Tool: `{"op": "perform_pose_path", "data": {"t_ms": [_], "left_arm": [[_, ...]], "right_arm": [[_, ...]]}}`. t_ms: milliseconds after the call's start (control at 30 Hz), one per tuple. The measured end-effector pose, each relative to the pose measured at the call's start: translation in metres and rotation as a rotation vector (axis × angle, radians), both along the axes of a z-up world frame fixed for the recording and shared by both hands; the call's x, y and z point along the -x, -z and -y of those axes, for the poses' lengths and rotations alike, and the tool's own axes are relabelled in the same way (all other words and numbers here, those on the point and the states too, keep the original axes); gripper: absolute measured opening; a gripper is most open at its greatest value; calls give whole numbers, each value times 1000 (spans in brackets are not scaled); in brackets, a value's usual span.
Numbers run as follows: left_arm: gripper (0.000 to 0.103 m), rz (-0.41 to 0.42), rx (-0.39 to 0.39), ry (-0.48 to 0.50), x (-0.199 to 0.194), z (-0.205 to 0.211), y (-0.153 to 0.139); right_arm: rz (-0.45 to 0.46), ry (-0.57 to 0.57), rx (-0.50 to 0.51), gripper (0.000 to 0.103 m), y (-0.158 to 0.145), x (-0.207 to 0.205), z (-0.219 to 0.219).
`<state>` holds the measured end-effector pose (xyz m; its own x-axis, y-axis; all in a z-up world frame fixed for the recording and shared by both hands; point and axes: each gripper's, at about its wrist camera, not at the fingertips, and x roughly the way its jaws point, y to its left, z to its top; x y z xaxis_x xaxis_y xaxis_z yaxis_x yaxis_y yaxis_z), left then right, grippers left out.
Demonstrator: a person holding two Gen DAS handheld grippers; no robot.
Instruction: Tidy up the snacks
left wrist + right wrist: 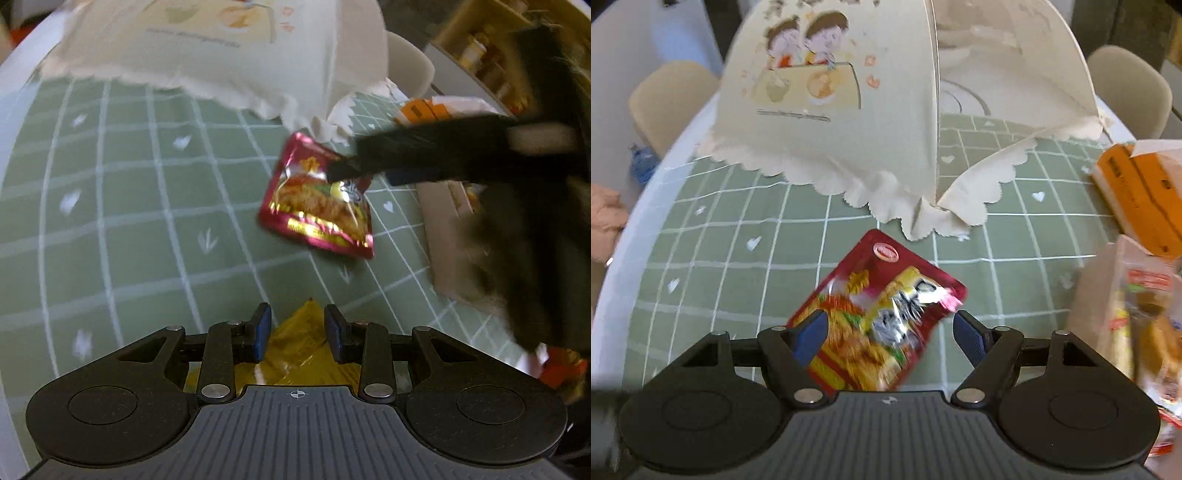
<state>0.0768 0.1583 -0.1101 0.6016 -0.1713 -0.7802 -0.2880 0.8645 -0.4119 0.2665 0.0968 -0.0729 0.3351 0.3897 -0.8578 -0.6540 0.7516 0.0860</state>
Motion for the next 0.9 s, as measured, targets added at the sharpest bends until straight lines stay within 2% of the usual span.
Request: {"op": "perform_pose_path", "data": {"t_ms": [167,200,233,367,433,567,633,667,700,767,800,900], "left_arm": [[36,19,24,-116,23,-8,-9],[36,19,28,-126,26,-9,-9],[36,18,37,-129,27,-9,-8],[36,11,47,-92,26,-4,-4],[36,-9,44,-59,23,-1,-2],[36,-22,51,-63,31,-5,1],[36,-20,49,-86,37,-10,0],[36,-19,47,-102,41,-13,0],[36,-22,46,-116,44,-17,0],[36,-30,42,-137,49,-23,0],[36,-30,38,-147,52,-25,0],[36,-32,50,-152,58,-27,-1]], "right_arm": [[-103,145,22,77,22,-15,-14],[-102,153,11,83,23,-14,-15],[-96,156,9,84,24,-13,-18],[-39,112,88,100,32,-7,-38],[-25,80,81,101,32,-5,-39],[-59,-14,82,91,25,3,-28],[-82,-87,61,82,20,19,-15],[-108,-119,58,74,20,28,-9],[-138,-140,52,73,20,39,1],[-138,-168,49,70,18,64,22],[-128,-176,51,63,17,74,32],[-149,-157,51,60,15,94,64]]}}
